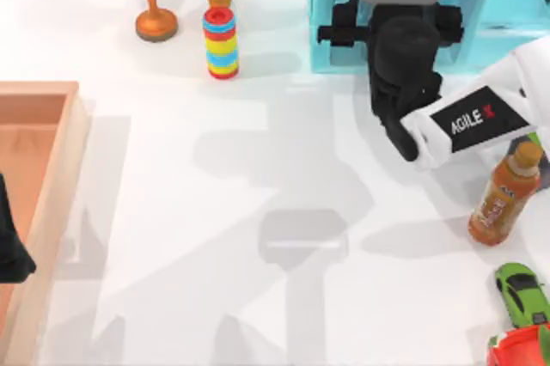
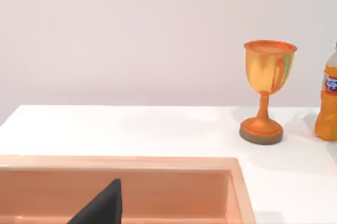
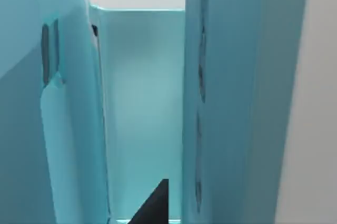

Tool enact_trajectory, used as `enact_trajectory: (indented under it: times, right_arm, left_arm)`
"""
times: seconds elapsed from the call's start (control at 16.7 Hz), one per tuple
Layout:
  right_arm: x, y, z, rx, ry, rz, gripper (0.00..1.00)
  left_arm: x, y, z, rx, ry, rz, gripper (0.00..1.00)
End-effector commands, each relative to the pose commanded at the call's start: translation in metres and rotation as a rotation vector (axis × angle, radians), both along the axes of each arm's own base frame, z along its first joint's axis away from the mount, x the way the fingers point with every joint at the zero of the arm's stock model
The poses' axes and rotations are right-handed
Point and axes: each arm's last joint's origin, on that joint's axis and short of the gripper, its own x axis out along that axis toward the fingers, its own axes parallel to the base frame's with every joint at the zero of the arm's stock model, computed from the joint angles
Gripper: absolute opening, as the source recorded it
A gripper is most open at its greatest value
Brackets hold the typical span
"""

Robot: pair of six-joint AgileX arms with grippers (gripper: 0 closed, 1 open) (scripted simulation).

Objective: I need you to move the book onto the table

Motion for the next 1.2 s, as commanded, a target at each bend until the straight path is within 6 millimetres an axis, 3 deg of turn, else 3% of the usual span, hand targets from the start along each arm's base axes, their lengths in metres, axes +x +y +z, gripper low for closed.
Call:
enact_trajectory:
  times: [0.3,1.08,1.2]
  right_arm:
    - [0.0035,-0.0017,-0.0002,0.0,0.0,0.0,1.0]
    - [0.0035,-0.0017,-0.0002,0.0,0.0,0.0,0.02]
    - [0.0035,-0.0017,-0.0002,0.0,0.0,0.0,0.0]
  left_arm:
    - [0.0,0.0,0.0,0.0,0.0,0.0,1.0]
    - [0.0,0.0,0.0,0.0,0.0,0.0,1.0]
    - [0.0,0.0,0.0,0.0,0.0,0.0,1.0]
